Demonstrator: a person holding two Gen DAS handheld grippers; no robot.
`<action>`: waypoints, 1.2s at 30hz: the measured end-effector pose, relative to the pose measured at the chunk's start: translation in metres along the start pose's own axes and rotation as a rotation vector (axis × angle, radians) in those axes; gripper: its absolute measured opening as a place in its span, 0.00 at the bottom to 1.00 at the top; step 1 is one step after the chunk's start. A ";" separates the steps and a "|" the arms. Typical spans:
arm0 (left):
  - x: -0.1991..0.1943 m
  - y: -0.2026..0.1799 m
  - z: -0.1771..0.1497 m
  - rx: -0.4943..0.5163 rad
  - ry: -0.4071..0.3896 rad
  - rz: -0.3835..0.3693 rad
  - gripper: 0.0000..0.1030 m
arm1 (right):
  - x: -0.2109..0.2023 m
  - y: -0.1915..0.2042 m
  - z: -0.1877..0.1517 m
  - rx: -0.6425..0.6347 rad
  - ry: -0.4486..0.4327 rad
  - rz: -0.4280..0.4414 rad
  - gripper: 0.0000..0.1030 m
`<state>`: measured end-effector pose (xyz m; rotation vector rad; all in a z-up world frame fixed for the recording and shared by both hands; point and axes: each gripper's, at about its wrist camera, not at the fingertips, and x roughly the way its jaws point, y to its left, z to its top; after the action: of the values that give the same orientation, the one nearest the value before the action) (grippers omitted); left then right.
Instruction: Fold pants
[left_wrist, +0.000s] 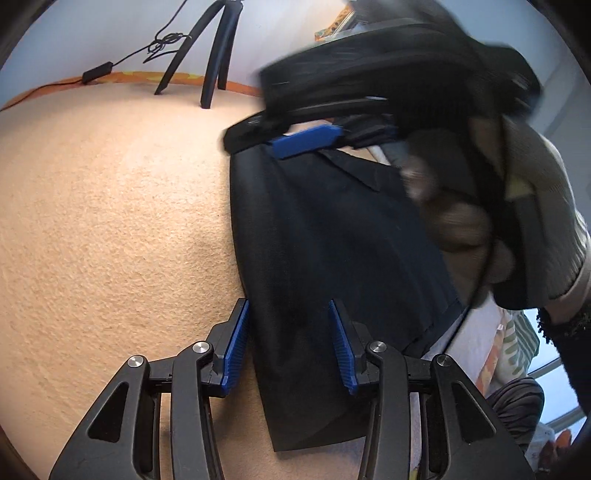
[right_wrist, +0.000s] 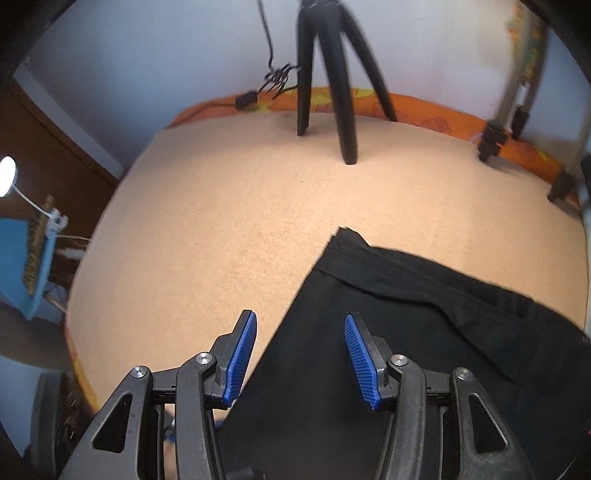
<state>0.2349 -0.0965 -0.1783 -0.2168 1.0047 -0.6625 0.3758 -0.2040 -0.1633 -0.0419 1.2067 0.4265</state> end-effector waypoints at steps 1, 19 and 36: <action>0.000 -0.001 0.000 0.002 -0.002 -0.002 0.39 | 0.006 0.006 0.004 -0.013 0.016 -0.020 0.52; -0.001 -0.015 -0.003 0.056 -0.025 0.050 0.44 | 0.038 0.025 0.010 -0.084 0.107 -0.253 0.27; -0.018 -0.024 -0.007 0.070 -0.054 -0.043 0.07 | -0.017 -0.028 -0.004 0.138 -0.027 0.028 0.05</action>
<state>0.2124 -0.1035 -0.1585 -0.1946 0.9261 -0.7260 0.3767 -0.2363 -0.1547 0.0992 1.2086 0.3660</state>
